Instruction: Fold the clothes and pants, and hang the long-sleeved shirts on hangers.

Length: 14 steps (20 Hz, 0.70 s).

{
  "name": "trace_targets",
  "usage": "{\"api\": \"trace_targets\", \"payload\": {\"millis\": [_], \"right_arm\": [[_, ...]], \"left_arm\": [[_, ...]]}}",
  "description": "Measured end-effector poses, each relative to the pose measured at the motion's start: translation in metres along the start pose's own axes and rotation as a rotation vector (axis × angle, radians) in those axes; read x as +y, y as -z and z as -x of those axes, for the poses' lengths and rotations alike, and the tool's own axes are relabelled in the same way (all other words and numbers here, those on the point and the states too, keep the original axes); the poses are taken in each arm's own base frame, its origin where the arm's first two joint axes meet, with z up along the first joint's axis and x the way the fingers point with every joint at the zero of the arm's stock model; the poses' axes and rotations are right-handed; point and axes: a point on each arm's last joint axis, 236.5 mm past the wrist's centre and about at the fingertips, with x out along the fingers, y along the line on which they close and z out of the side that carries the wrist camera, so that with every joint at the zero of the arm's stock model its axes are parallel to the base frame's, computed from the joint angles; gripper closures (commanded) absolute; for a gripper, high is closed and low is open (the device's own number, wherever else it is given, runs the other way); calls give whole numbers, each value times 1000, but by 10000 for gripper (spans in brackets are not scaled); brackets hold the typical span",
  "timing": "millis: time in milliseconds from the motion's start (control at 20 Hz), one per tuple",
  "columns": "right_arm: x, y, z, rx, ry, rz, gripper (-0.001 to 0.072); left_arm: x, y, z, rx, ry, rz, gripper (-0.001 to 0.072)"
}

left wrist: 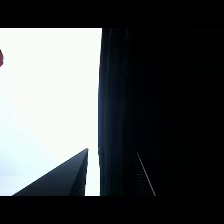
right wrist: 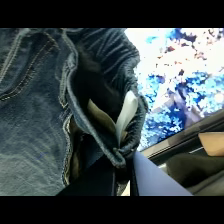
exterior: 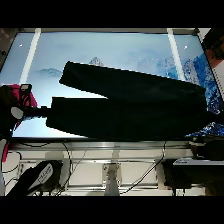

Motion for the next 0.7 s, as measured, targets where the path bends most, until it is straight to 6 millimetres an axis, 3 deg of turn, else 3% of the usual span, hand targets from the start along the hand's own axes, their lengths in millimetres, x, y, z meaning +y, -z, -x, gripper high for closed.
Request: {"api": "trace_targets", "payload": {"millis": [100,250,300,350,400,700], "right_arm": [[5,-1,0,-4,-23,-1,665],[13,-3,0,-14,-57,-3,664],[16,-5,1,-19,-67,-4,664],[17,-5,1,-22,-73,-5,664],[19,-6,1,-25,-80,-5,664],[24,-9,1,-36,-103,-7,664]], "left_arm": [[-4,-33,8,-101,26,117,354],[-27,-82,15,-236,167,327,332],[-34,-92,13,-253,214,372,287],[-40,-100,6,-262,259,422,134],[-44,-106,-1,-269,293,469,77],[-45,-115,-73,-218,368,732,76]]}}
